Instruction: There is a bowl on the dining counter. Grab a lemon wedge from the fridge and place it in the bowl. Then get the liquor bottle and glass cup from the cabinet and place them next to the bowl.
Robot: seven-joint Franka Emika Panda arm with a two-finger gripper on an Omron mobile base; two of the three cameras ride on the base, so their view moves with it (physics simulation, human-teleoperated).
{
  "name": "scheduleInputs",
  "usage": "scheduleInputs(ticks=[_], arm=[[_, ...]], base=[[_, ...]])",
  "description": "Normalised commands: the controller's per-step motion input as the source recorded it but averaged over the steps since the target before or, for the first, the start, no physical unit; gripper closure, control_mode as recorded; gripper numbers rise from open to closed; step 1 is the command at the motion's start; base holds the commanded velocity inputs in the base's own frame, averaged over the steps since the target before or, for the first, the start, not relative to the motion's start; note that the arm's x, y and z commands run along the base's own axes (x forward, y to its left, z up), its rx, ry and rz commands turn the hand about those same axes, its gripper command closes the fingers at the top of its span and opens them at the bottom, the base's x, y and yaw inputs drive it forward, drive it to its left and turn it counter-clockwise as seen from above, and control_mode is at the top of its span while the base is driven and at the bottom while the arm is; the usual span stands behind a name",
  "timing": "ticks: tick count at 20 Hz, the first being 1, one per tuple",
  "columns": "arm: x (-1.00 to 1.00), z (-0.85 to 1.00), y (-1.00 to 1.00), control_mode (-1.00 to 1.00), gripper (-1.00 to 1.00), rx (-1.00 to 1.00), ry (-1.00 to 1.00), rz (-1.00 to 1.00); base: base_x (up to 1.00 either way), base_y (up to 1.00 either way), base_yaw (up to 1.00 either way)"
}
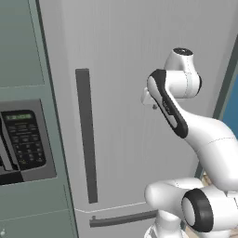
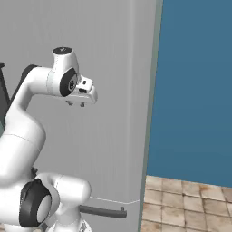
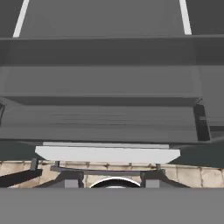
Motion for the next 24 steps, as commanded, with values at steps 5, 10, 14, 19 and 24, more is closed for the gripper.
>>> scheduleInputs(ticks=[5,10,14,19,24], arm=[[0.0,0.0,0.0,1.0,-1.0,0.0,0.0,0.0],[0.0,0.0,0.0,1.0,-1.0,0.0,0.0,0.0],[0.0,0.0,0.0,1.0,-1.0,0.0,0.0,0.0],[0.0,0.0,0.0,1.0,-1.0,0.0,0.0,0.0],[0.0,0.0,0.0,1.0,-1.0,0.0,0.0,0.0]], base=[[-0.19,0.0,0.0],[-0.79,0.21,0.0],[-0.66,0.66,-0.06],[-0.33,0.89,-0.28],[-0.14,0.93,-0.47]])
